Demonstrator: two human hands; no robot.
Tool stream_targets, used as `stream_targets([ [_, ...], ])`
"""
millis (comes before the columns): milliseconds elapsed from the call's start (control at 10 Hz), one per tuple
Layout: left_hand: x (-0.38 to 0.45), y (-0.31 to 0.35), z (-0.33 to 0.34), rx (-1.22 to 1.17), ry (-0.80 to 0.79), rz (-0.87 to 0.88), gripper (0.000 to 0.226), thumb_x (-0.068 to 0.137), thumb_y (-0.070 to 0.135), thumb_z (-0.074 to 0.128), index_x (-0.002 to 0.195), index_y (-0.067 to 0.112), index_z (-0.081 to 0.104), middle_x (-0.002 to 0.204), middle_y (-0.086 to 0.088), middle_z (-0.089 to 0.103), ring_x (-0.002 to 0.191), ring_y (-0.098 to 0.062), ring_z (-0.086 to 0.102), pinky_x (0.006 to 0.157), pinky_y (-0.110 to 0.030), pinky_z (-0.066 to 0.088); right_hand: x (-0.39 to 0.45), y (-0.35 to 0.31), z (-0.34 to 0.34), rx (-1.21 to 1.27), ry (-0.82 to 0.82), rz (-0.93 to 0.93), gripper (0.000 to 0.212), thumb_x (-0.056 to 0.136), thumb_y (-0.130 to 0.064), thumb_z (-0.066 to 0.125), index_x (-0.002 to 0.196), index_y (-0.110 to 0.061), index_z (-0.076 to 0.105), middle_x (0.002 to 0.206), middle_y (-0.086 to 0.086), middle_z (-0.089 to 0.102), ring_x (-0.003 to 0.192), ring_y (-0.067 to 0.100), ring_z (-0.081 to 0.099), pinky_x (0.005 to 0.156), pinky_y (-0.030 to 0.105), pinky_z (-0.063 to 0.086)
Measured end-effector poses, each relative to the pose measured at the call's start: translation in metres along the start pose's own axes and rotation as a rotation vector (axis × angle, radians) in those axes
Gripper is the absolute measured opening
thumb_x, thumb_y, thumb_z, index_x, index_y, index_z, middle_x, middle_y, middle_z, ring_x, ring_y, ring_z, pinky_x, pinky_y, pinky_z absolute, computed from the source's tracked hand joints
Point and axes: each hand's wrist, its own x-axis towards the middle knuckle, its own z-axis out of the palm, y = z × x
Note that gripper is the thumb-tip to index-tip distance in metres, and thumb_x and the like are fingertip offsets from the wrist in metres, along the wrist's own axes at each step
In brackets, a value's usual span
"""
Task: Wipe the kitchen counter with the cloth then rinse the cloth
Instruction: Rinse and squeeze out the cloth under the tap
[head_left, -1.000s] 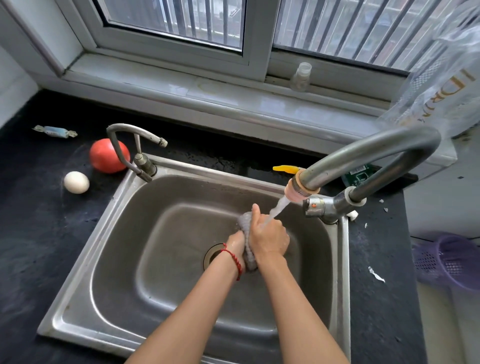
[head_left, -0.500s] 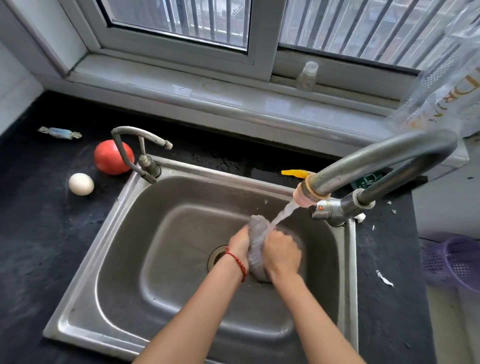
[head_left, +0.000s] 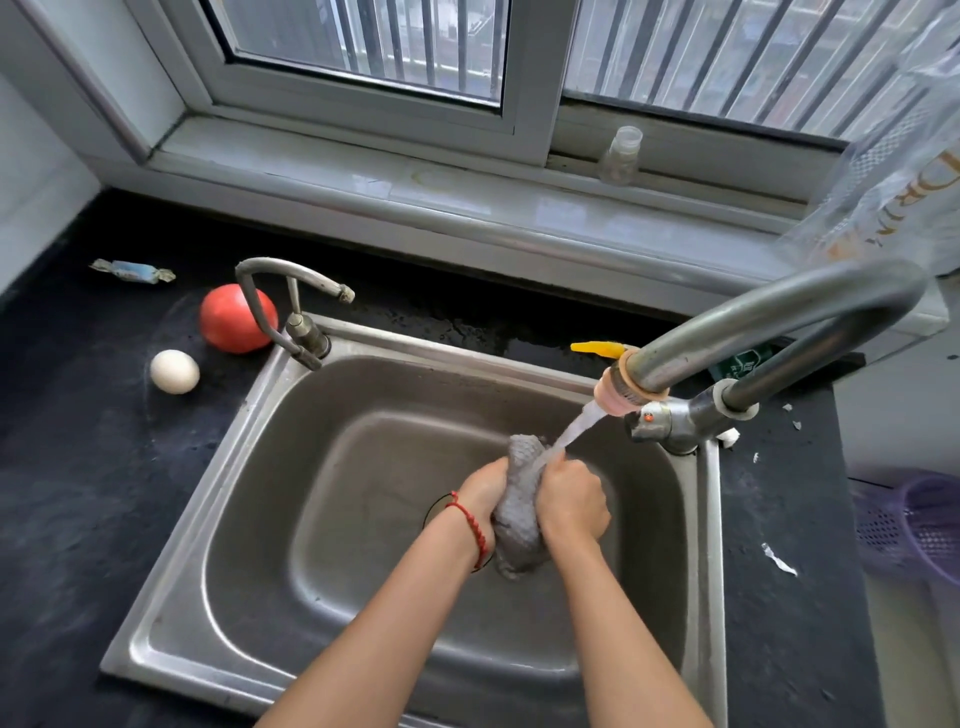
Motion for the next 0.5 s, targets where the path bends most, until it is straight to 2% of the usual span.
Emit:
stream_targets([
  [100, 0.000, -0.003, -0.005, -0.129, 0.010, -0.003, 0.020, 0.088, 0.029, 0.050, 0.083, 0.013, 0.061, 0.090, -0.007, 0.062, 0.091, -0.026, 0.062, 0.088, -0.038, 0.050, 0.002, 0.002, -0.005, 0.153, 0.085, -0.010, 0.053, 0.097, -0.039, 0.027, 0.103, -0.002, 0.065, 0.112, 0.023, 0.064, 0.106, 0.041, 0.057, 0.088, 0.043, 0.045],
  [200, 0.014, -0.004, -0.008, -0.258, 0.117, 0.023, 0.030, 0.091, 0.029, 0.049, 0.099, 0.003, 0.061, 0.092, -0.012, 0.066, 0.092, -0.022, 0.064, 0.085, -0.033, 0.051, -0.016, -0.003, -0.008, 0.223, 0.079, -0.163, 0.054, 0.096, -0.044, 0.028, 0.098, -0.006, 0.067, 0.108, 0.023, 0.067, 0.102, 0.041, 0.058, 0.085, 0.042, 0.045],
  [300, 0.015, -0.016, -0.012, -0.141, 0.058, 0.002, 0.036, 0.099, 0.023, 0.027, 0.069, 0.014, 0.045, 0.057, 0.001, 0.059, 0.053, -0.011, 0.057, 0.064, -0.021, 0.050, -0.042, -0.006, 0.004, 0.067, -0.056, -0.312, 0.060, 0.094, -0.050, 0.021, 0.103, -0.011, 0.066, 0.113, 0.023, 0.065, 0.105, 0.040, 0.058, 0.086, 0.041, 0.045],
  [400, 0.009, -0.028, -0.008, -0.088, 0.098, 0.055, 0.036, 0.100, 0.014, 0.029, 0.066, 0.024, 0.037, 0.072, 0.006, 0.044, 0.065, -0.007, 0.047, 0.068, -0.026, 0.050, -0.039, -0.002, 0.005, -0.078, -0.009, -0.351, 0.058, 0.097, -0.045, 0.021, 0.107, -0.009, 0.066, 0.112, 0.024, 0.065, 0.105, 0.041, 0.059, 0.088, 0.043, 0.046],
  [500, -0.001, -0.017, 0.010, 0.063, -0.021, 0.026, 0.031, 0.098, 0.020, 0.029, 0.070, 0.023, 0.043, 0.076, 0.004, 0.046, 0.068, -0.009, 0.048, 0.063, -0.024, 0.046, -0.010, -0.003, -0.015, -0.161, 0.077, -0.284, 0.062, 0.098, -0.042, 0.018, 0.101, -0.003, 0.066, 0.105, 0.023, 0.068, 0.100, 0.038, 0.063, 0.086, 0.042, 0.049],
])
